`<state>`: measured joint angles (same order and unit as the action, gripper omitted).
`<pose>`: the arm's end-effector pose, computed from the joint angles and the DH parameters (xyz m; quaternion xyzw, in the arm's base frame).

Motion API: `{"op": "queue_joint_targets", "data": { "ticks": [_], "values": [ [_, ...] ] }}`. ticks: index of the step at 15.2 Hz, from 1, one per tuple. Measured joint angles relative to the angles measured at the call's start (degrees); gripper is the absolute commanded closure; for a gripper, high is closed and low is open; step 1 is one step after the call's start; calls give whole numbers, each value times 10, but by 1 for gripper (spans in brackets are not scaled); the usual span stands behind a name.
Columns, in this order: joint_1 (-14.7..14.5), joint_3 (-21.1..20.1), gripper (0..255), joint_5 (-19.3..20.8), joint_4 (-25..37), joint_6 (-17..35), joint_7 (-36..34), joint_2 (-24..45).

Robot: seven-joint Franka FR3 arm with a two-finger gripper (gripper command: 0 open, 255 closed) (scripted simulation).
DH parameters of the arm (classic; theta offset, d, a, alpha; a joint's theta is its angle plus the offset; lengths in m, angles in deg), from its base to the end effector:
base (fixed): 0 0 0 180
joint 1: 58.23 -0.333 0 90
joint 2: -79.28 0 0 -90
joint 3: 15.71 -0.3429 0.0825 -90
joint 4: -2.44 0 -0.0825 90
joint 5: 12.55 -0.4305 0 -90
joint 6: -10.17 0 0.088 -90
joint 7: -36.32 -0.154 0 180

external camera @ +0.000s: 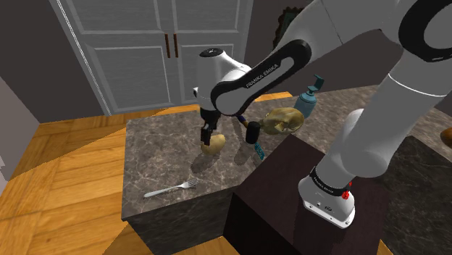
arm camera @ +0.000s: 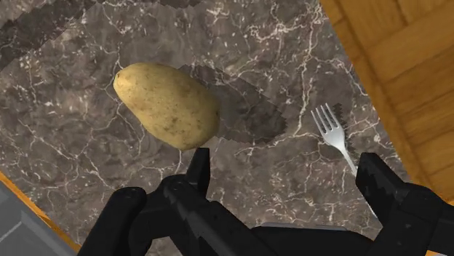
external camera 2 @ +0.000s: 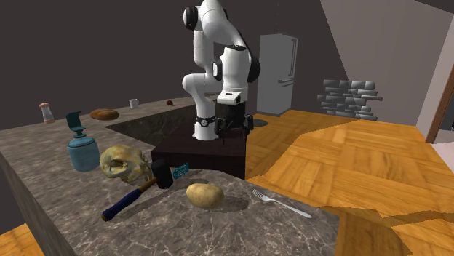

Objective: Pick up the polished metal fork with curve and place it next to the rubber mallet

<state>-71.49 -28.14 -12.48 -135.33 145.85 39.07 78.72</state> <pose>0.4651 0.2235 0.2604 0.9692 0.2460 -0.0129 0.0041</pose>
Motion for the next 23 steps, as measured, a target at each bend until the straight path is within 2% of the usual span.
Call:
{"op": "queue_joint_targets", "data": {
  "ticks": [8,16,19,23],
  "values": [
    [-37,-13,0,77,68,89,-23,167],
    [-100,1,0,153,172,134,-41,326],
    [-123,7,0,170,207,142,-48,373],
    [-131,17,0,181,218,162,-52,404]
  ]
}}
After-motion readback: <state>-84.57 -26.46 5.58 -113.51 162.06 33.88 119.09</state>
